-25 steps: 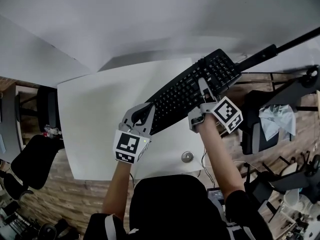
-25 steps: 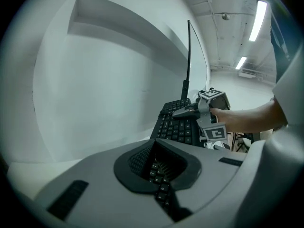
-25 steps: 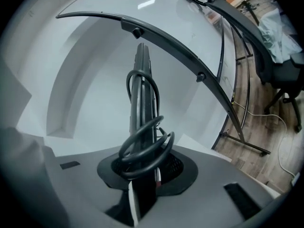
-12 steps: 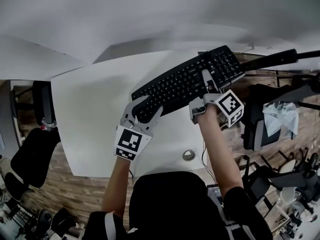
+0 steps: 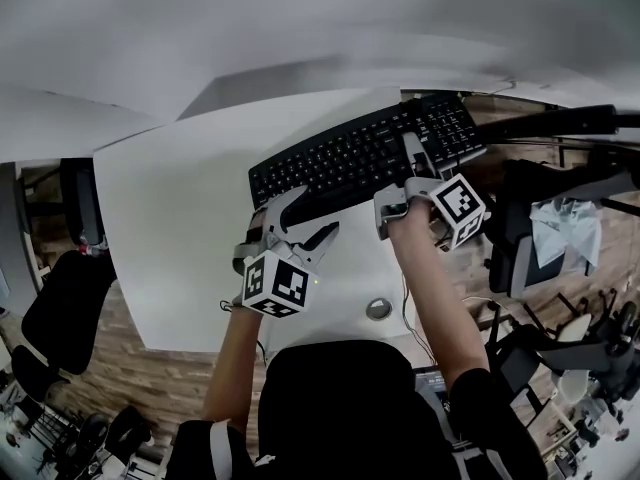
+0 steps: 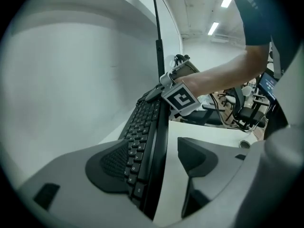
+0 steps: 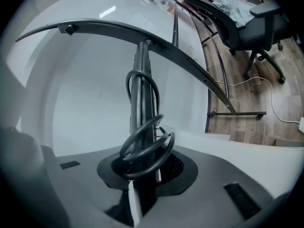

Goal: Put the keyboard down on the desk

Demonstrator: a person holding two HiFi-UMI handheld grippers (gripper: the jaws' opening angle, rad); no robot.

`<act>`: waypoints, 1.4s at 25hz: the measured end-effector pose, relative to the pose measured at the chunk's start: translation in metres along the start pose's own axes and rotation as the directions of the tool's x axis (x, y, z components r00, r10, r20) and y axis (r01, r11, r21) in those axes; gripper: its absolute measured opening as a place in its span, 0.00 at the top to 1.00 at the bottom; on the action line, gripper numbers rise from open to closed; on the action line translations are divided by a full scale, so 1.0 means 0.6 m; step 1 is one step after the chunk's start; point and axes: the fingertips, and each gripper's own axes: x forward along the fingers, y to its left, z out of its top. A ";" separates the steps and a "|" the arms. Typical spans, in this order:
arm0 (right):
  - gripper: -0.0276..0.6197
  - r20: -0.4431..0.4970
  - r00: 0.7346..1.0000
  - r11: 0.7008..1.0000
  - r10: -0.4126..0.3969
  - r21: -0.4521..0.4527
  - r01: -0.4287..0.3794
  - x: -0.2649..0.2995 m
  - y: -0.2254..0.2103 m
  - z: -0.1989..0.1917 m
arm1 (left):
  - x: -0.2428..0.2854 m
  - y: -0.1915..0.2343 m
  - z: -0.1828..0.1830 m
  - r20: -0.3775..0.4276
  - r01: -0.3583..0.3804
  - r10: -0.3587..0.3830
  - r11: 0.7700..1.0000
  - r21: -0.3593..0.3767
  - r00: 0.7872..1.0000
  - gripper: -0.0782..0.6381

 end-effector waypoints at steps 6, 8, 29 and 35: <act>0.78 -0.021 1.000 0.999 -0.017 0.048 0.018 0.013 -0.012 -0.023 | 0.019 0.023 -0.039 -0.085 -0.072 0.081 0.992 0.103 0.993 0.45; 0.78 -0.033 0.999 0.998 -0.020 0.054 0.021 0.014 -0.013 -0.026 | 0.021 0.030 -0.040 -0.110 -0.087 0.097 0.992 0.093 0.989 0.45; 0.79 -0.214 0.975 0.997 -0.053 0.038 0.063 0.075 -0.033 -0.063 | 0.044 0.088 -0.069 -0.158 -0.059 0.075 0.993 0.107 0.985 0.55; 0.79 -0.275 0.961 0.999 -0.032 0.033 0.043 0.079 -0.025 -0.076 | 0.048 0.104 -0.073 -0.167 -0.075 0.094 0.990 0.120 0.981 0.55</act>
